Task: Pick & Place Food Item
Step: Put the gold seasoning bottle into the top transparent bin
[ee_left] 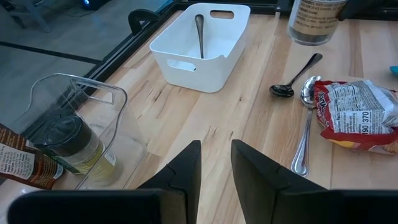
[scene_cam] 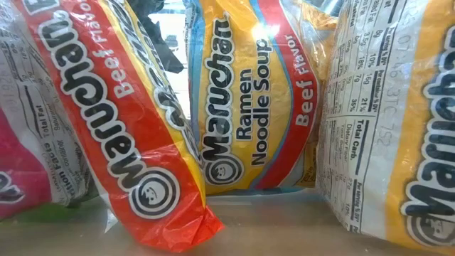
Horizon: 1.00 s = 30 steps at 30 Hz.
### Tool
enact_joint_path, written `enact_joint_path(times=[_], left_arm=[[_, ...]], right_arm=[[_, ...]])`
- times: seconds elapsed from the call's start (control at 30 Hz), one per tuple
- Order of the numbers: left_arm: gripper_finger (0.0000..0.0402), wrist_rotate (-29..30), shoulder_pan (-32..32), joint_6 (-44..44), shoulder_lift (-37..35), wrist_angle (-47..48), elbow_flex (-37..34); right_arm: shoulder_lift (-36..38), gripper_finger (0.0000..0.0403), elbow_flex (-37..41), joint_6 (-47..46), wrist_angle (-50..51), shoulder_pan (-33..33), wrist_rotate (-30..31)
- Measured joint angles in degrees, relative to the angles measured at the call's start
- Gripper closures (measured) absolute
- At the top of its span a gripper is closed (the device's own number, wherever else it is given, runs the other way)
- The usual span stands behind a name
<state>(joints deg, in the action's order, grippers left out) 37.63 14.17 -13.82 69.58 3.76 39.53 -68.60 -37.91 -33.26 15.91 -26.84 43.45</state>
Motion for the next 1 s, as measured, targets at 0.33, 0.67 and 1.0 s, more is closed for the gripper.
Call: enact_joint_path(times=[0.33,0.67,1.0], left_arm=[[0.0320,0.03,0.00,0.43,0.00,-2.96,0.00],[0.0320,0.02,0.00,6.53,-0.01,-5.40,0.00],[0.0320,0.03,-2.74,9.53,0.00,-9.01,0.00]], right_arm=[[-0.02,0.0126,0.00,11.79,-12.81,6.08,-10.61],[-0.09,0.0126,0.00,17.41,-16.98,13.12,-19.77],[-0.12,0.0126,-0.02,23.07,-19.85,19.96,-26.68]])
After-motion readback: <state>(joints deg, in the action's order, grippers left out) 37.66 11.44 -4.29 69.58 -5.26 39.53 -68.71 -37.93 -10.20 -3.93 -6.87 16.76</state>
